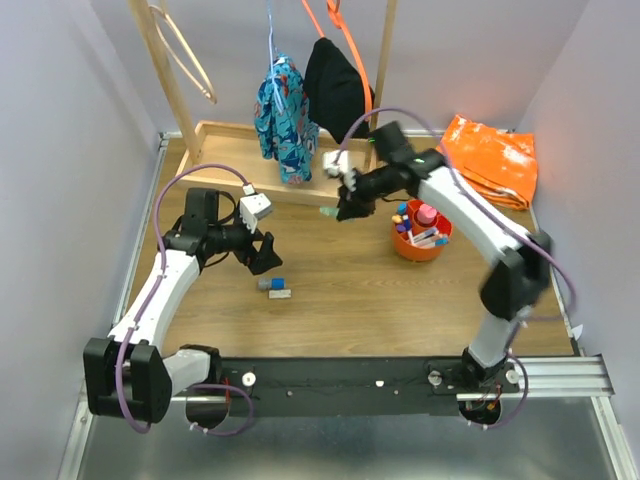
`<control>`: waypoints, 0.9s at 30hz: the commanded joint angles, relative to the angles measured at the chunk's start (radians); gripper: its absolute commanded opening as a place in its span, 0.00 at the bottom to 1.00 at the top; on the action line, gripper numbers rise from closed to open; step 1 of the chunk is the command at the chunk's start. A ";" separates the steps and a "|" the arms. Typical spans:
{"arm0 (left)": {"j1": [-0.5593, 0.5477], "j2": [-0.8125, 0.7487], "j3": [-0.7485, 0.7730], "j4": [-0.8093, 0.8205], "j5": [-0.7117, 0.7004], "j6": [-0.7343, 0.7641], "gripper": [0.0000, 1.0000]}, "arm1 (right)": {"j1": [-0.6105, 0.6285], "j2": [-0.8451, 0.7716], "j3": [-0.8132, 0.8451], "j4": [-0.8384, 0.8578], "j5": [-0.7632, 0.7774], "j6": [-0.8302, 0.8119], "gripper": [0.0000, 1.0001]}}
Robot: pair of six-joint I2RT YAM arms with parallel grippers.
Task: Sort the stationery into containers
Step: Pick up the pen from the center of the board, then place the pen in the storage box.
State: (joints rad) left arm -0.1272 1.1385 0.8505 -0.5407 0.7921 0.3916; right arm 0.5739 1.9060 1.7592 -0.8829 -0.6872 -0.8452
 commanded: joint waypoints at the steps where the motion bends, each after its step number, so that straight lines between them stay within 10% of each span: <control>1: -0.043 0.040 0.070 0.030 0.065 -0.007 0.99 | -0.146 -0.309 -0.243 0.376 -0.046 0.414 0.04; 15: -0.189 0.147 0.185 -0.014 0.056 0.029 0.99 | -0.459 -0.872 -0.918 0.916 0.389 0.813 0.00; 27: -0.230 0.191 0.229 -0.042 0.032 0.039 0.99 | -0.500 -0.932 -1.043 0.957 0.664 0.991 0.01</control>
State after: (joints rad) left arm -0.3489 1.3182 1.0431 -0.5659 0.8249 0.4171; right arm 0.0956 0.9760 0.7517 0.0246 -0.1543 0.0574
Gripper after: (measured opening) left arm 0.987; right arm 0.284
